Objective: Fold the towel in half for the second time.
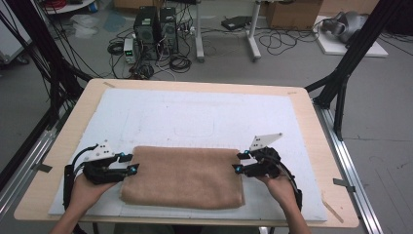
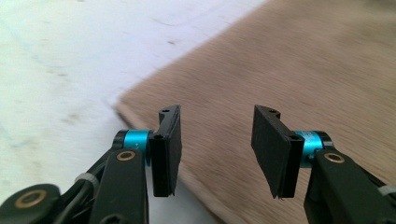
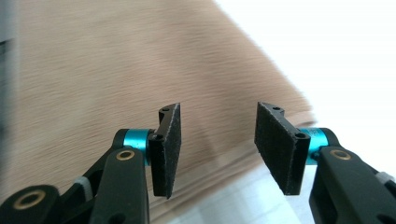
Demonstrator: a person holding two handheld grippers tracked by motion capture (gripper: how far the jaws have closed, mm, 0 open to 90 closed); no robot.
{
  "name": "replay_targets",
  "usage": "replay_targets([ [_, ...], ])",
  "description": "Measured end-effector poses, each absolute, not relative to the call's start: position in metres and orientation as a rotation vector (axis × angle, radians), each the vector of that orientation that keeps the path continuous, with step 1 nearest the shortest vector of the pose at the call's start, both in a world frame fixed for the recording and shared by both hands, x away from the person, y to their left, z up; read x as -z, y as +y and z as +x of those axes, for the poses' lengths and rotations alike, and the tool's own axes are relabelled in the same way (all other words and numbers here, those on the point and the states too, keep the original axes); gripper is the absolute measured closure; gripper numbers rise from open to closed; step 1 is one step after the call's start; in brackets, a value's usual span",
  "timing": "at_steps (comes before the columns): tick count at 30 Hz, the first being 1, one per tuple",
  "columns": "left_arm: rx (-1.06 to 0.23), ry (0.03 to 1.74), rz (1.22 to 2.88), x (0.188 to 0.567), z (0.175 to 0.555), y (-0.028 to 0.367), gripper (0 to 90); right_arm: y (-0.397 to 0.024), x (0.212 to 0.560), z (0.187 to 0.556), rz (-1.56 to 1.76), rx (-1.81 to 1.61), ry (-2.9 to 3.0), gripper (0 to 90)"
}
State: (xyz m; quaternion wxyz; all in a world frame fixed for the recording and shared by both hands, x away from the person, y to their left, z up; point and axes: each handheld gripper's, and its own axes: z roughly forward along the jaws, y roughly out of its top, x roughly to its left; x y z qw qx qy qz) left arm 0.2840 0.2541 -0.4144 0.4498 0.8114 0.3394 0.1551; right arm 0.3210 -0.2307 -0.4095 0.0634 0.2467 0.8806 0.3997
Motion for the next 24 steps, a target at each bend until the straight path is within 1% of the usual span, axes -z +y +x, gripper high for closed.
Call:
replay_targets([
  [4,-0.447,0.919,2.019,0.421,0.308,0.251,50.2,-0.227,0.416,0.345,0.844,-1.176,2.628,45.6],
  [5,-0.440,0.942,2.025,0.424,0.312,0.250,47.1,-0.224,0.418,0.349,0.853,-1.165,2.629,47.2],
  [6,-0.412,0.962,2.042,0.428,0.318,0.249,44.6,-0.221,0.420,0.350,0.843,-1.147,2.634,53.3],
  [7,-0.379,0.966,2.067,0.432,0.322,0.248,47.5,-0.219,0.422,0.351,0.822,-1.118,2.649,65.4],
  [8,-0.361,0.956,2.085,0.435,0.324,0.245,57.1,-0.217,0.423,0.352,0.789,-1.090,2.678,77.3],
  [9,-0.356,0.936,2.093,0.436,0.324,0.244,69.0,-0.216,0.423,0.353,0.768,-1.080,2.698,81.3],
  [10,-0.372,0.921,2.086,0.434,0.323,0.242,77.1,-0.216,0.421,0.354,0.773,-1.092,2.702,82.7],
  [11,-0.396,0.908,2.084,0.432,0.321,0.240,80.7,-0.217,0.417,0.353,0.784,-1.094,2.699,83.2],
  [13,-0.412,0.889,2.072,0.428,0.317,0.240,82.4,-0.219,0.407,0.353,0.773,-1.106,2.680,83.6],
  [17,-0.398,0.888,2.000,0.419,0.315,0.244,82.7,-0.219,0.393,0.359,0.781,-1.111,2.636,83.7],
  [20,-0.413,0.869,1.996,0.413,0.315,0.242,82.2,-0.219,0.394,0.370,0.844,-1.110,2.596,82.5],
  [21,-0.418,0.870,2.002,0.412,0.317,0.242,81.5,-0.220,0.397,0.374,0.879,-1.115,2.587,81.0],
  [22,-0.427,0.874,2.010,0.412,0.318,0.241,79.5,-0.220,0.401,0.378,0.911,-1.088,2.582,76.2],
  [23,-0.439,0.887,2.016,0.413,0.319,0.241,74.6,-0.221,0.405,0.382,0.952,-1.051,2.567,67.2],
  [24,-0.445,0.902,2.018,0.414,0.319,0.241,67.0,-0.224,0.408,0.384,1.011,-1.040,2.560,64.6],
])
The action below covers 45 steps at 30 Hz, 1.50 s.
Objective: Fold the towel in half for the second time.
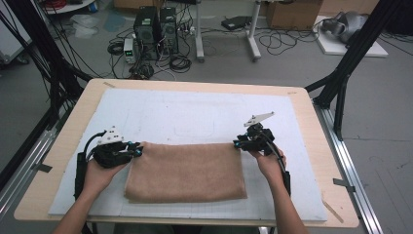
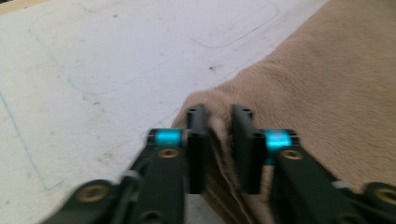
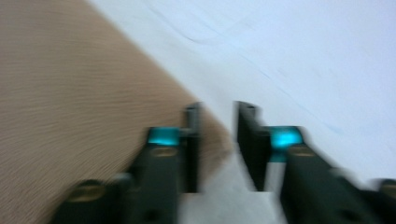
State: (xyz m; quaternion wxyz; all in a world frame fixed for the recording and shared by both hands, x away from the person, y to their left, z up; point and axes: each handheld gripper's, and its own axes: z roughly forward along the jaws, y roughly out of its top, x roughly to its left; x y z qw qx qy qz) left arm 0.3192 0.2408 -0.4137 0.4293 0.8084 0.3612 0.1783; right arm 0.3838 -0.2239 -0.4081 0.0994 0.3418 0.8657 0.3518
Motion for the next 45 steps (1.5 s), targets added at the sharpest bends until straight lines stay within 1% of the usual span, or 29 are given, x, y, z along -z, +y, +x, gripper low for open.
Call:
replay_targets([
  [1,-0.435,0.908,2.016,0.414,0.320,0.242,61.1,-0.227,0.409,0.384,1.026,-1.084,2.567,59.9],
  [4,-0.423,0.910,1.998,0.418,0.324,0.242,54.7,-0.227,0.402,0.372,0.905,-1.163,2.557,54.3],
  [7,-0.419,0.954,2.034,0.424,0.334,0.241,44.8,-0.217,0.401,0.369,0.807,-1.128,2.604,43.8],
  [9,-0.378,0.981,2.061,0.431,0.340,0.239,40.7,-0.211,0.408,0.374,0.812,-1.076,2.635,37.2],
  [10,-0.361,0.984,2.081,0.434,0.343,0.238,40.4,-0.209,0.413,0.377,0.834,-1.061,2.653,33.3],
  [11,-0.342,0.975,2.087,0.437,0.344,0.236,42.2,-0.207,0.419,0.381,0.846,-1.049,2.673,31.9],
  [12,-0.341,0.955,2.102,0.438,0.344,0.234,47.9,-0.206,0.424,0.384,0.863,-1.030,2.698,32.1],
  [13,-0.348,0.937,2.108,0.438,0.344,0.232,51.5,-0.204,0.429,0.387,0.874,-1.016,2.715,32.9],
  [14,-0.350,0.921,2.108,0.437,0.344,0.231,59.6,-0.202,0.432,0.388,0.894,-1.014,2.729,38.8],
  [16,-0.361,0.912,2.125,0.435,0.346,0.229,70.5,-0.203,0.432,0.390,0.907,-1.068,2.758,62.2],
  [17,-0.361,0.914,2.126,0.433,0.347,0.229,75.6,-0.203,0.430,0.390,0.874,-1.086,2.762,71.5],
  [18,-0.373,0.923,2.117,0.431,0.348,0.229,78.1,-0.203,0.427,0.388,0.849,-1.078,2.763,75.0],
  [19,-0.386,0.938,2.105,0.429,0.349,0.229,79.1,-0.203,0.424,0.388,0.841,-1.069,2.762,76.1],
  [26,-0.541,0.943,1.999,0.399,0.366,0.220,80.0,-0.211,0.410,0.393,0.938,-1.127,2.667,76.8],
  [30,-0.571,0.952,1.980,0.387,0.383,0.215,79.9,-0.218,0.399,0.407,1.002,-1.178,2.596,76.8],
  [36,-0.589,0.995,1.939,0.373,0.414,0.209,79.4,-0.219,0.381,0.435,1.029,-1.166,2.515,76.5],
  [37,-0.584,1.001,1.941,0.372,0.418,0.208,77.9,-0.219,0.378,0.440,1.041,-1.152,2.491,75.1],
  [38,-0.583,1.012,1.951,0.373,0.421,0.207,73.6,-0.220,0.375,0.446,1.059,-1.140,2.472,71.6],
  [39,-0.573,1.027,1.963,0.375,0.423,0.207,67.1,-0.220,0.374,0.450,1.069,-1.139,2.450,65.2],
  [40,-0.546,1.036,1.968,0.377,0.424,0.208,62.6,-0.220,0.374,0.453,1.079,-1.130,2.434,59.1],
  [41,-0.519,1.036,1.978,0.378,0.423,0.210,60.3,-0.220,0.375,0.455,1.108,-1.125,2.421,56.5],
  [43,-0.524,1.019,1.989,0.381,0.418,0.212,55.3,-0.220,0.378,0.455,1.125,-1.137,2.457,52.5],
  [45,-0.519,1.012,1.967,0.384,0.412,0.216,54.1,-0.216,0.382,0.449,1.078,-1.097,2.475,51.6],
])
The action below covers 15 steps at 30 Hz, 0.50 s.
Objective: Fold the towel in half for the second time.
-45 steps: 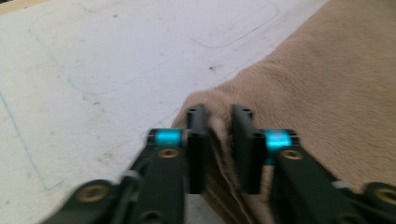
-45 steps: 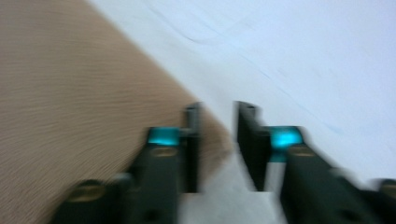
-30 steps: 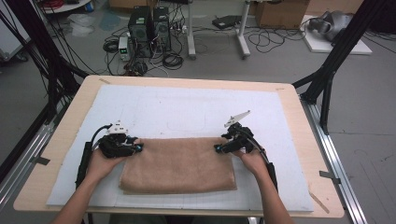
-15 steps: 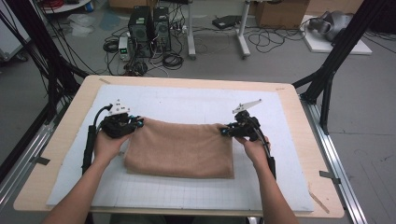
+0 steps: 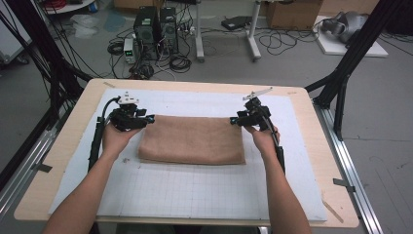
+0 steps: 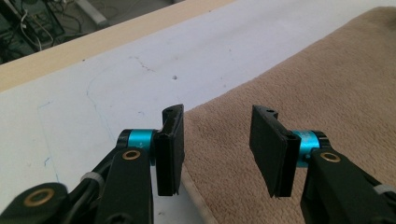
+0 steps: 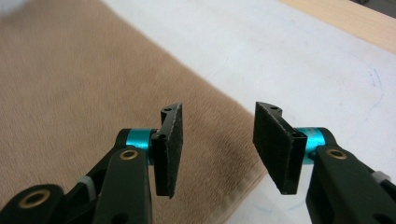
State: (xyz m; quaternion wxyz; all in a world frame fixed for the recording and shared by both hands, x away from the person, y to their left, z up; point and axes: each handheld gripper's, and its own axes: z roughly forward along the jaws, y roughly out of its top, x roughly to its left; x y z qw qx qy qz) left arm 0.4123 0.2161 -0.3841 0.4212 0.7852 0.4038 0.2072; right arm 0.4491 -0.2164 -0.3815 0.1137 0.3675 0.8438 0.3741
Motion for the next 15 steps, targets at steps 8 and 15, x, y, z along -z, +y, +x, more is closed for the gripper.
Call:
replay_targets([
  [8,-0.464,0.945,1.974,0.384,0.396,0.211,48.5,-0.213,0.383,0.423,1.021,-1.179,2.483,43.3],
  [15,-0.459,0.901,1.970,0.387,0.375,0.214,45.2,-0.217,0.378,0.405,0.979,-1.239,2.461,37.9],
])
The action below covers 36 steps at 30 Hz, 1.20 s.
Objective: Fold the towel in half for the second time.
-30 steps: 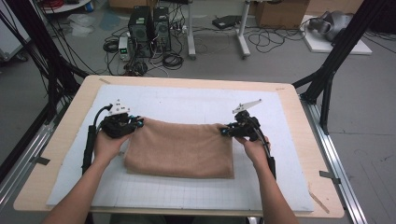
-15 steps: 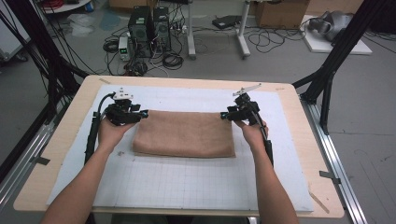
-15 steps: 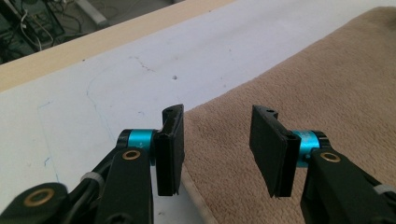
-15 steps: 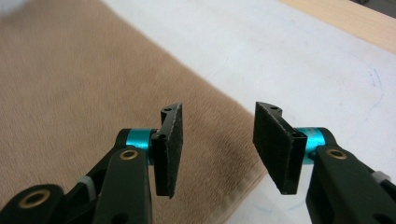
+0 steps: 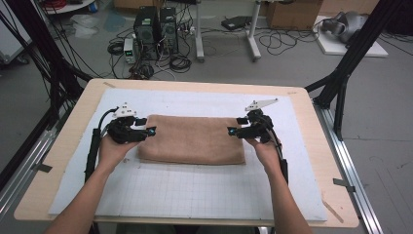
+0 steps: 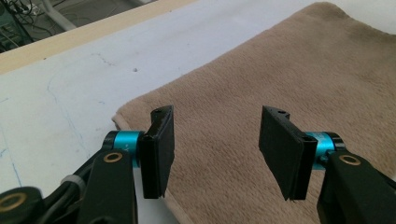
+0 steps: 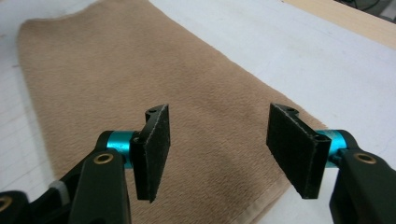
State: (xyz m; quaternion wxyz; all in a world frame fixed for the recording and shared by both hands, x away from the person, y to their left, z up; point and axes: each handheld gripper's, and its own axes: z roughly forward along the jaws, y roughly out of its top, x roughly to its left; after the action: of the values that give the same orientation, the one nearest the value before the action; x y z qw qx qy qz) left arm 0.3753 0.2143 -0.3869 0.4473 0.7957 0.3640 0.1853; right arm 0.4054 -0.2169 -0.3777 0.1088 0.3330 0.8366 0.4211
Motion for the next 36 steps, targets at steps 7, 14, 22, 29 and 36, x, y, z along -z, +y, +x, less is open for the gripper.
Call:
replay_targets([
  [7,-0.441,0.904,1.965,0.389,0.368,0.221,39.5,-0.221,0.378,0.393,0.971,-1.251,2.450,30.6],
  [14,-0.433,0.877,1.966,0.387,0.362,0.219,35.8,-0.224,0.386,0.387,0.989,-1.248,2.441,22.3],
  [22,-0.427,0.869,1.971,0.387,0.356,0.219,29.4,-0.223,0.389,0.378,0.998,-1.248,2.437,15.8],
  [29,-0.417,0.862,1.960,0.386,0.354,0.220,24.6,-0.219,0.387,0.375,0.966,-1.260,2.423,12.3],
  [36,-0.420,0.858,1.968,0.386,0.352,0.220,19.9,-0.218,0.385,0.373,0.941,-1.266,2.425,12.2],
])
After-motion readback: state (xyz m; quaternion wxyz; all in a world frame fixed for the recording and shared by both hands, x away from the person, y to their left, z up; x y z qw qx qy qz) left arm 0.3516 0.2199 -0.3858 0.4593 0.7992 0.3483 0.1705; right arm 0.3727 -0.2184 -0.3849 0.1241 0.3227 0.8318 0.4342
